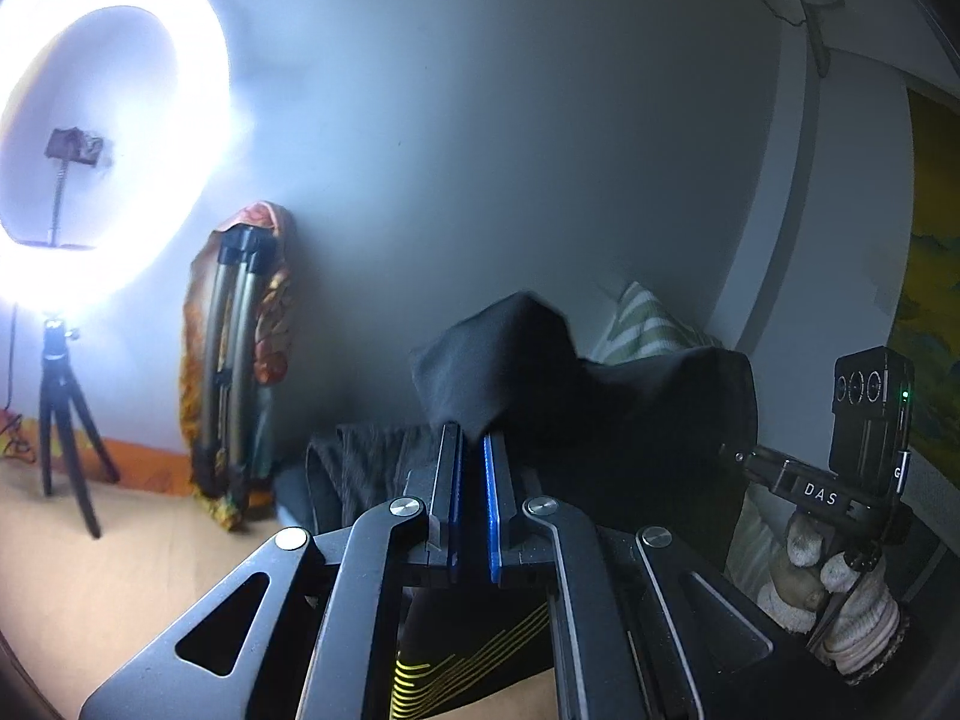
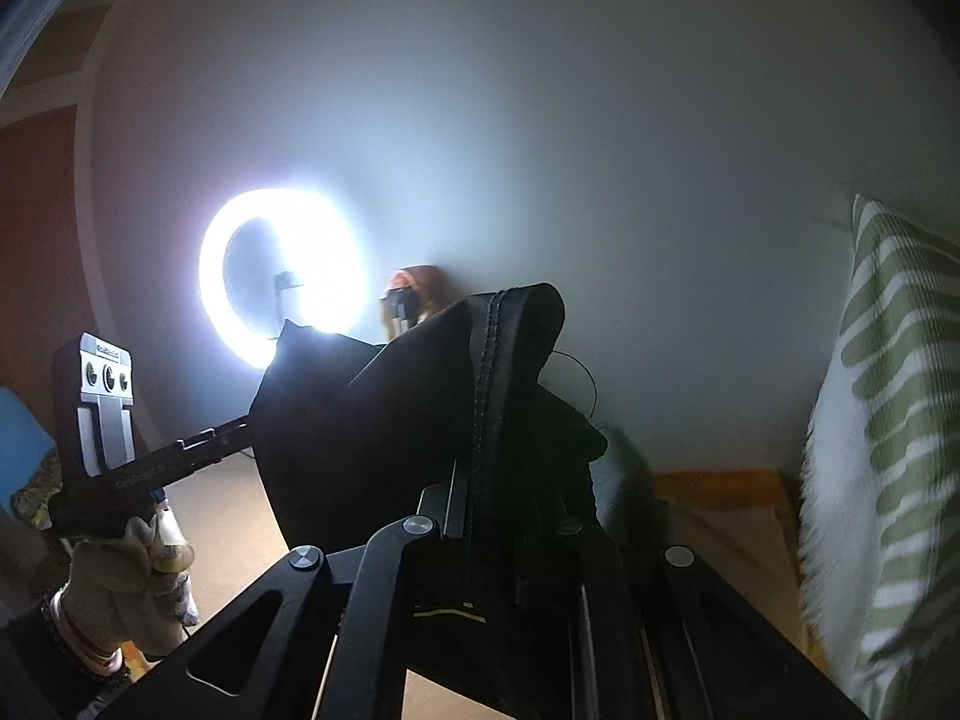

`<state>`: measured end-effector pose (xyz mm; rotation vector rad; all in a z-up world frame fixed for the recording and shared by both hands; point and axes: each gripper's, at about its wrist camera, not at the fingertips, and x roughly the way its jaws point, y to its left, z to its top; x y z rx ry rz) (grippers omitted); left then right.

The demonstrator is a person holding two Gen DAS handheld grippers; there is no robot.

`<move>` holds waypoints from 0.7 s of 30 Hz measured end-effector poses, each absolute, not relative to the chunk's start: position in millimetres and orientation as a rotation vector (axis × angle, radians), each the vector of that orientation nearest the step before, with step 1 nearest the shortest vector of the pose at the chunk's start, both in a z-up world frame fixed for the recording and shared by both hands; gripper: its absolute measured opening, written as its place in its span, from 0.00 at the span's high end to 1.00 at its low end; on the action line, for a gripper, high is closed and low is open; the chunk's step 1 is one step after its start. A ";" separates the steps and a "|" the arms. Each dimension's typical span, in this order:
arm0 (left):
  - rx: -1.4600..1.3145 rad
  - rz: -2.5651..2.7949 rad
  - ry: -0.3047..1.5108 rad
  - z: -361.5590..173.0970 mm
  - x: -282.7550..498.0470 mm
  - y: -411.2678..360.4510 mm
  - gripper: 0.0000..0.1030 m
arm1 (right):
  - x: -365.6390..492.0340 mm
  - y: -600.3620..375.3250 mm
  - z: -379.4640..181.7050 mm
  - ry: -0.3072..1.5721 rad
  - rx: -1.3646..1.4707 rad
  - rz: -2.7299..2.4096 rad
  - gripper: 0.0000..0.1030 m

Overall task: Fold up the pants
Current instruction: 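Lift the folded pants with both tools and carry them toward the clothes stack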

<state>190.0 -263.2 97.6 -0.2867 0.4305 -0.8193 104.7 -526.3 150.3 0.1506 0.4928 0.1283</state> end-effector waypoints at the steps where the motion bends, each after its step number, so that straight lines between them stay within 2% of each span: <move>1: -0.283 -0.817 0.425 96.8 194.9 -267.5 0.95 | 112.5 -531.5 148.7 0.497 0.156 0.133 0.93; 8: -0.228 -0.788 0.455 71.9 237.8 -299.8 0.97 | 183.8 -568.2 104.8 0.585 0.184 0.139 0.93; 16: -0.318 -0.846 0.678 5.3 297.8 -324.2 0.95 | 217.7 -614.4 52.3 0.638 0.275 0.086 0.93; 18: -0.312 -0.865 0.716 -4.5 302.5 -333.0 0.81 | 218.9 -622.5 45.5 0.648 0.284 0.075 0.93; 21: -0.286 -0.853 0.728 -13.4 308.5 -345.2 0.78 | 218.6 -627.5 38.3 0.661 0.281 0.070 0.93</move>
